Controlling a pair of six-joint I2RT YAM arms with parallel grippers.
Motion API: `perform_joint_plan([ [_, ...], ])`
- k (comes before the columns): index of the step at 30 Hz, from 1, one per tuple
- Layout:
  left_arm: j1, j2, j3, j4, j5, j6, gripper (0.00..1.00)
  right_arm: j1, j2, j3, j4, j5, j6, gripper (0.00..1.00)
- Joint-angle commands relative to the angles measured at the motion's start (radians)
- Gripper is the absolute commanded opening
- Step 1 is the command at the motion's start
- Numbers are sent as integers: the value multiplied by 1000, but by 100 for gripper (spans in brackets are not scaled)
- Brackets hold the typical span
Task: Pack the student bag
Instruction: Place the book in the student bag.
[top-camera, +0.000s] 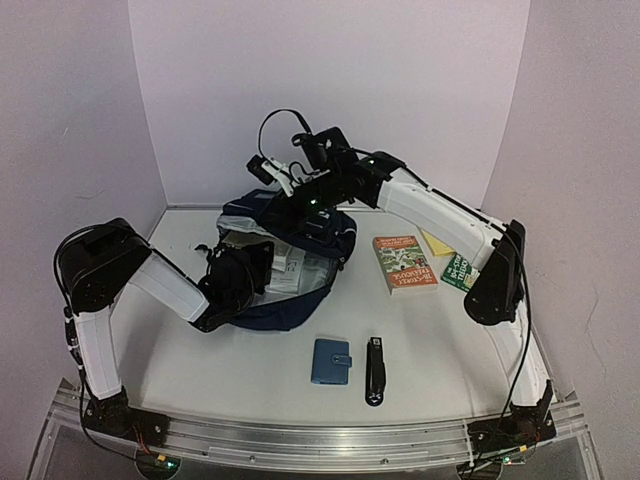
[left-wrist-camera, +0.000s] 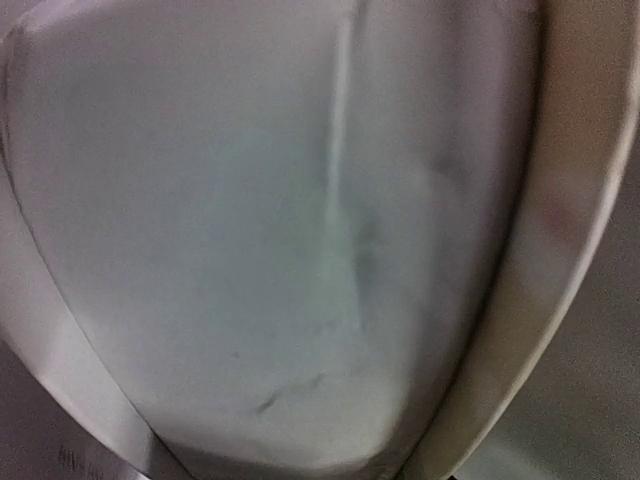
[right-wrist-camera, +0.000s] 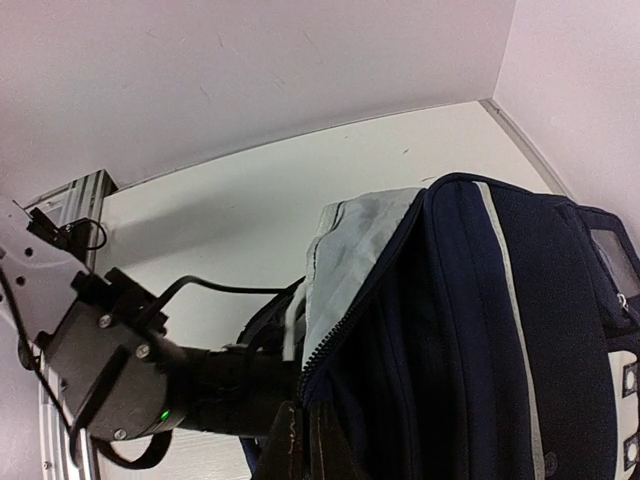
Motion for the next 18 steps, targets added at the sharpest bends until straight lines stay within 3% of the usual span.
perform_joint_plan([
  [1,47,20,59,104,29,25,33,14,-133,-12,52,-74,-5,0],
  [8,31,-67,1,53,123,104,64,0,-113,-12,55,68,-44,0],
  [18,-51,-276,-139,-185,115,109,88,-10,-95,5,57,82,-32,0],
])
